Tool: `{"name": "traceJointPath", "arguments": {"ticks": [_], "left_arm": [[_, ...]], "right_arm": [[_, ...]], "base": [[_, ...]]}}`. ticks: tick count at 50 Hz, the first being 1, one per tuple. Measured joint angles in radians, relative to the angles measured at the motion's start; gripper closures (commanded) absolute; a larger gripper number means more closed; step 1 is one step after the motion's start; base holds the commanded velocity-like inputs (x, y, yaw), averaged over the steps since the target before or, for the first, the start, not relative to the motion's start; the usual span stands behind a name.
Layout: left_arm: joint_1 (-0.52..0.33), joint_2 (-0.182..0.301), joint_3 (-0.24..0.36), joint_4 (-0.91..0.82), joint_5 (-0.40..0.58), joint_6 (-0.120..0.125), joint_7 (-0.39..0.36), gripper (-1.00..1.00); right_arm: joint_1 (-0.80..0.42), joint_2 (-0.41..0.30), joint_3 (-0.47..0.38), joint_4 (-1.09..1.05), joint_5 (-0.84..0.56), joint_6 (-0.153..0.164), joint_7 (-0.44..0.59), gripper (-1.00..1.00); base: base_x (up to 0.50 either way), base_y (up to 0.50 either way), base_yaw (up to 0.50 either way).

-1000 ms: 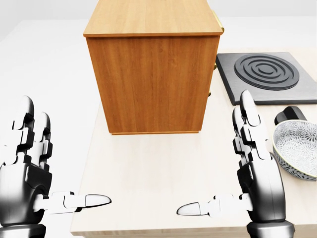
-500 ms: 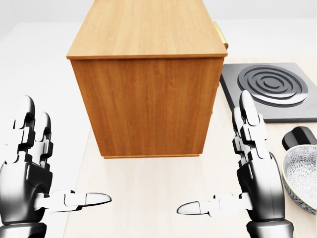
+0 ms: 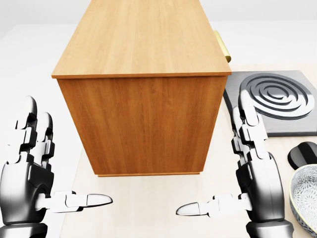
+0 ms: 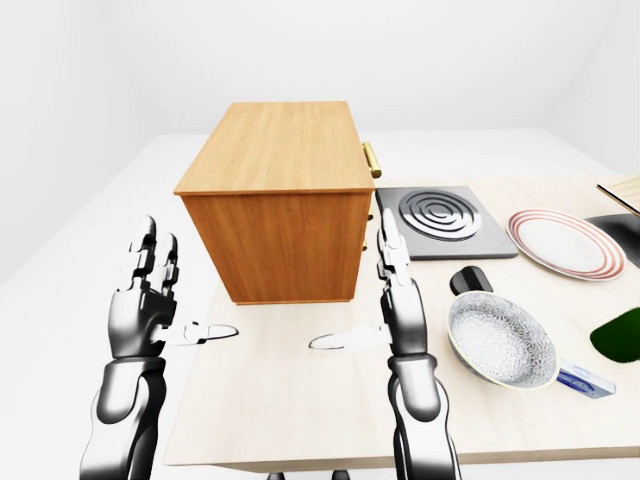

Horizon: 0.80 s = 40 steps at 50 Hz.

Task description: Put the bowl on the top of the cabinet.

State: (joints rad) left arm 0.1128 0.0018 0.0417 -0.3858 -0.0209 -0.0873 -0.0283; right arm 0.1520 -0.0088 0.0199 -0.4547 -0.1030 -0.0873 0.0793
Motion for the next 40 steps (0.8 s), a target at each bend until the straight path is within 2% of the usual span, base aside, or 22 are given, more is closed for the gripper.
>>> {"name": "traceJointPath", "arguments": {"ticks": [28, 40], "left_arm": [[0.001, 0.000, -0.005, 0.013, 0.004, 0.000, -0.006, -1.00], [-0.006, 0.001, -0.002, 0.022, 0.003, 0.000, -0.001, -1.00]], "right_arm": [[0.002, 0.000, 0.000, 0.005, -0.003, 0.000, -0.001, -1.00], [-0.018, -0.003, -0.027, -0.028, -0.065, 0.000, -0.021, -1.00]], "base": [[0.00, 0.00, 0.00], [0.00, 0.00, 0.00]]}}
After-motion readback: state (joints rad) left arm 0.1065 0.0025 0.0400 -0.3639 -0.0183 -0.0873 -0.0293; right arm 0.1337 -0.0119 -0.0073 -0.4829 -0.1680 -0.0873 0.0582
